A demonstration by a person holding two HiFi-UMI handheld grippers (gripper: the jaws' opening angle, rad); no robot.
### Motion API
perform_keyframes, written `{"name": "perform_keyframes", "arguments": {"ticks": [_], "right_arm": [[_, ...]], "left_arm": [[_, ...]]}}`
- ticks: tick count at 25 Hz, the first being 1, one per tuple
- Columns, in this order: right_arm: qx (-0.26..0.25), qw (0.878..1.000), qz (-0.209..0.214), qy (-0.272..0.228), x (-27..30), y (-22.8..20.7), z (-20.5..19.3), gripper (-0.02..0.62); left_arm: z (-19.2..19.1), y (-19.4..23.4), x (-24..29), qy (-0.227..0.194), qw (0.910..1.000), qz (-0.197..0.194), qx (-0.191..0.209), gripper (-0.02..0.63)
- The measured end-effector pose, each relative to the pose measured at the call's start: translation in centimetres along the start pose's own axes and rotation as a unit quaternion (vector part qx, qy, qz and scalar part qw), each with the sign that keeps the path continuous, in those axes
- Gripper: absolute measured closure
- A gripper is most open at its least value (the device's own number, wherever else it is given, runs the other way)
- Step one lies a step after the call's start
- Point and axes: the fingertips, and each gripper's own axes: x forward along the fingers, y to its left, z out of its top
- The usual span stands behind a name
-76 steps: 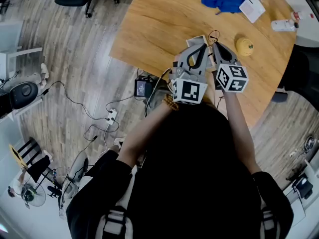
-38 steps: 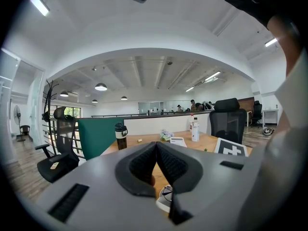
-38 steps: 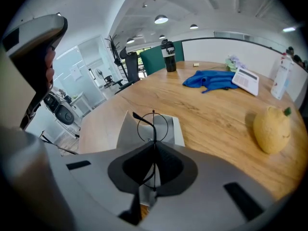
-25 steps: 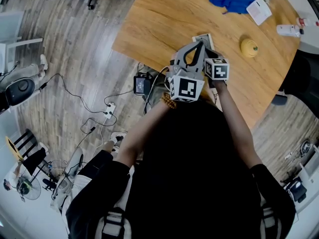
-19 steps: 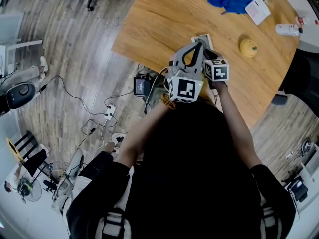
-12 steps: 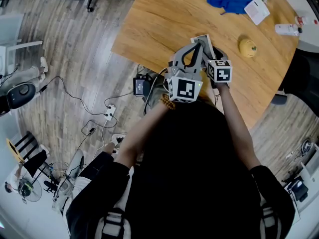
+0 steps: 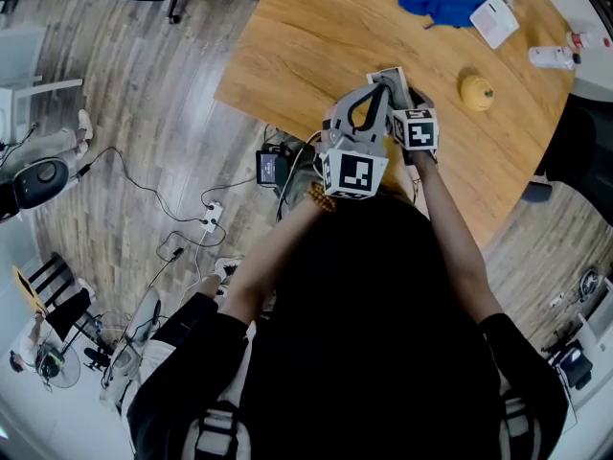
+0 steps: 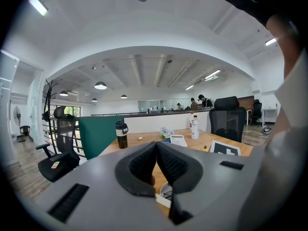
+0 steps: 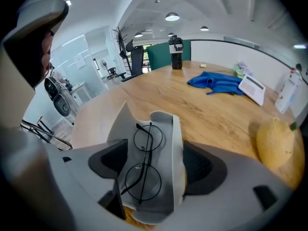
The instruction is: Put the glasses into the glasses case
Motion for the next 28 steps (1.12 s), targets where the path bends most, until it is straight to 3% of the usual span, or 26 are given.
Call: {"name": "perform_keyframes", "arguments": {"ticks": [9, 14, 28], "right_arm": [[-0.003, 1.000, -0.010, 0.026, 0.6, -0.5, -1.5, 0.221], [-0.008, 0.999, -0.022, 0.029, 0.6, -1.1, -1.6, 0.285], [-0.001, 1.000, -0.020, 0.016, 0.5, -1.6, -1.4, 0.327]], "left_arm": [[-0.2, -0.3, 0.2, 0.002, 1.0000, -0.007, 0.002, 0.586], [-0.2, -0.3, 0.4, 0.002, 1.0000, -0.008, 0.003, 0.586], [-0.2, -0.9, 0.8, 0.003, 0.9999, -0.016, 0.002, 0.586]]}}
